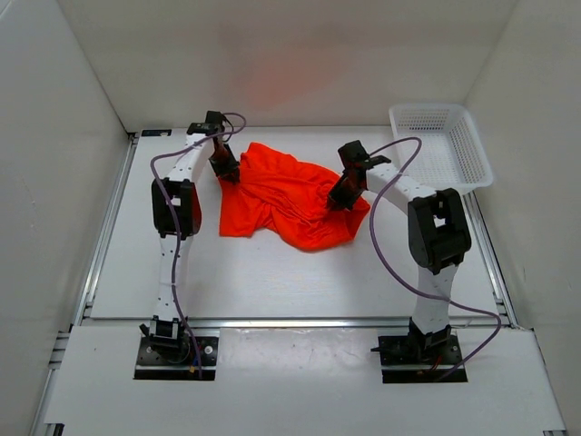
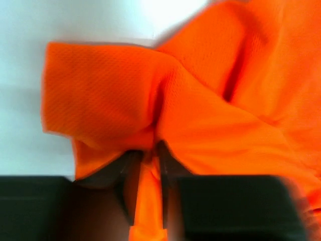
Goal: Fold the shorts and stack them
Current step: Flatten the shorts out
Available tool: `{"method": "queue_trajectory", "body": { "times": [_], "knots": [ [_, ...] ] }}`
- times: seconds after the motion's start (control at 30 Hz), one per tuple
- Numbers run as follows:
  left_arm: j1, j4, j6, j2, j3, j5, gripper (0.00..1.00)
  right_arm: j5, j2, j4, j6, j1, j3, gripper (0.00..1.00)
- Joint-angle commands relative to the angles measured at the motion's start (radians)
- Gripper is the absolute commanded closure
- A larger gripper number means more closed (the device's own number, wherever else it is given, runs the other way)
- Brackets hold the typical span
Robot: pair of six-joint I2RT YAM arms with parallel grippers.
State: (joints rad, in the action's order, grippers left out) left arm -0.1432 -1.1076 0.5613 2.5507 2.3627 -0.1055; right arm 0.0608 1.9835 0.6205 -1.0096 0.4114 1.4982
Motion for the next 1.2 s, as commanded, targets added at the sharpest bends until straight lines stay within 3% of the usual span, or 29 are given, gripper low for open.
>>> {"method": "queue_trajectory", "body": {
  "times": [0.0,0.03,0.23,0.5,0.6,0.73,0.87,0.9,0.93,0.97,1.0,1.03,1.1,1.17],
  "knots": [
    [0.051,-0.003,-0.011,0.008,0.131,-0.037,0.78,-0.052,-0.014,0.010,0.031,-0.011,0.039,1.00],
    [0.060,-0.014,-0.011,0.008,0.142,-0.058,0.90,-0.052,-0.032,0.010,0.040,-0.011,0.039,1.00],
    [0.106,0.017,-0.011,-0.085,0.084,-0.091,0.90,-0.099,-0.106,0.021,0.135,-0.011,0.068,1.00],
    [0.197,0.008,-0.011,-0.300,0.136,-0.138,0.90,-0.081,-0.167,0.073,0.337,-0.086,0.433,1.00],
    [0.220,0.017,-0.011,-0.418,0.090,-0.149,0.90,-0.081,-0.242,0.053,0.405,-0.086,0.433,1.00],
    [0.220,0.017,-0.053,-0.610,-0.096,-0.149,0.90,-0.053,-0.494,-0.053,0.528,-0.086,0.166,1.00],
    [0.162,0.080,-0.044,-0.869,-0.481,-0.085,0.90,-0.110,-0.763,-0.074,0.574,-0.045,-0.206,1.00],
    [0.151,0.100,-0.019,-0.923,-0.667,-0.085,0.90,-0.137,-0.872,-0.074,0.574,-0.025,-0.287,1.00],
    [0.139,0.138,-0.003,-1.019,-0.763,-0.073,0.89,-0.180,-0.926,-0.055,0.548,-0.025,-0.434,0.87],
    [0.122,0.153,0.014,-1.061,-0.852,-0.072,0.63,-0.196,-0.975,-0.003,0.527,-0.025,-0.502,0.71],
    [0.113,0.164,0.043,-1.090,-1.014,-0.072,0.45,-0.205,-1.065,0.024,0.501,-0.016,-0.566,0.54],
    [0.102,0.176,0.054,-1.134,-1.084,-0.098,0.30,-0.205,-1.106,0.056,0.470,-0.016,-0.625,0.32],
    [0.068,0.199,0.074,-1.161,-1.228,-0.089,0.15,-0.245,-1.204,0.166,0.337,-0.016,-0.758,0.26],
    [0.068,0.199,0.088,-1.184,-1.279,-0.089,0.15,-0.245,-1.250,0.226,0.246,-0.016,-0.806,0.26]
  ]
}}
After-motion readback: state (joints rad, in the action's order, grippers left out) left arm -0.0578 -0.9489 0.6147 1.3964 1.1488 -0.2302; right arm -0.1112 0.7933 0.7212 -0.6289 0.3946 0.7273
